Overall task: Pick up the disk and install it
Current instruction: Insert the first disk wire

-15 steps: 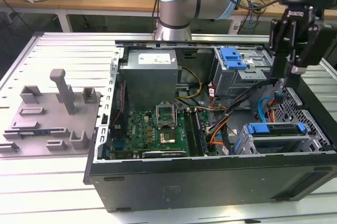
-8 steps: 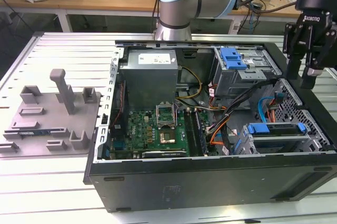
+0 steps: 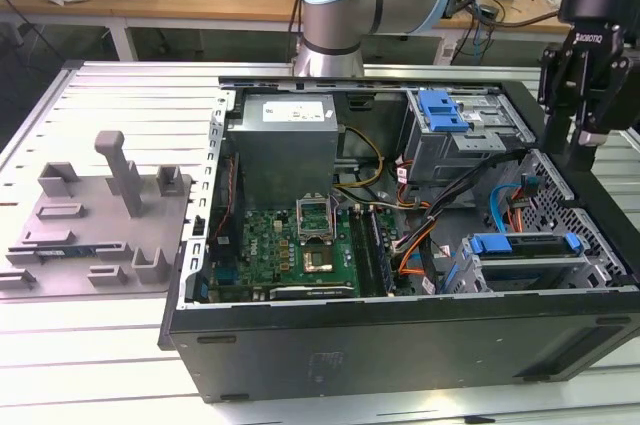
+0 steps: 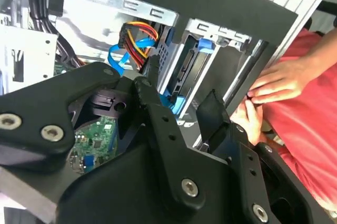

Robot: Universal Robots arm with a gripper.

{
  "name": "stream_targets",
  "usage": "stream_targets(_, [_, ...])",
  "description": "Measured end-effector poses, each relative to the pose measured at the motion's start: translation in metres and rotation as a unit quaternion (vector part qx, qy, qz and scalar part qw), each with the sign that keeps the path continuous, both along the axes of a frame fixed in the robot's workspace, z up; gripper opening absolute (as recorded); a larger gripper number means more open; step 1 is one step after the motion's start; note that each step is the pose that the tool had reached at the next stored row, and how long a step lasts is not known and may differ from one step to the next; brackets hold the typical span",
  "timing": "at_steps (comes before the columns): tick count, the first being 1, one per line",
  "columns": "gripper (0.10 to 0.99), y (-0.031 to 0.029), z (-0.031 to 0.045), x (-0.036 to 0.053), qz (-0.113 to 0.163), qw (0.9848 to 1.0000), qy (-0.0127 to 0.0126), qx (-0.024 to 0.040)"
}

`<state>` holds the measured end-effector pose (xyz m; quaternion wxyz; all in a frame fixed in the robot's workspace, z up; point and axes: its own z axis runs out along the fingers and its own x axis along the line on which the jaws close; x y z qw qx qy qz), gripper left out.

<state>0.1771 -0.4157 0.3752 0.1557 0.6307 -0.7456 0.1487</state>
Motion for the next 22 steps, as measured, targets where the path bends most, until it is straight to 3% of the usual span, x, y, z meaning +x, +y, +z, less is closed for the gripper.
stream_targets(2, [0.561, 0.0033, -0.0024, -0.0072, 0.0, 0.9999, -0.0004, -0.0118])
stream_targets(6, [0.561, 0.0167, -0.0047, -0.0087, 0.0, 0.9998, -0.0036, -0.0199])
stream_targets(8, [0.478, 0.0224, -0.0064, -0.0091, 0.0, 0.9994, -0.0042, -0.0333])
stream_targets(9, [0.408, 0.0225, -0.0072, -0.0092, 0.0, 0.9993, -0.0042, -0.0363])
stream_targets(10, [0.408, 0.0226, -0.0093, -0.0091, 0.0, 0.9992, -0.0042, -0.0392])
stream_targets(16, [0.408, 0.0238, -0.0224, -0.009, 0.006, 0.9991, -0.0044, -0.0406])
stream_targets(22, [0.408, 0.024, -0.0305, -0.009, 0.007, 0.9988, -0.0049, -0.0478])
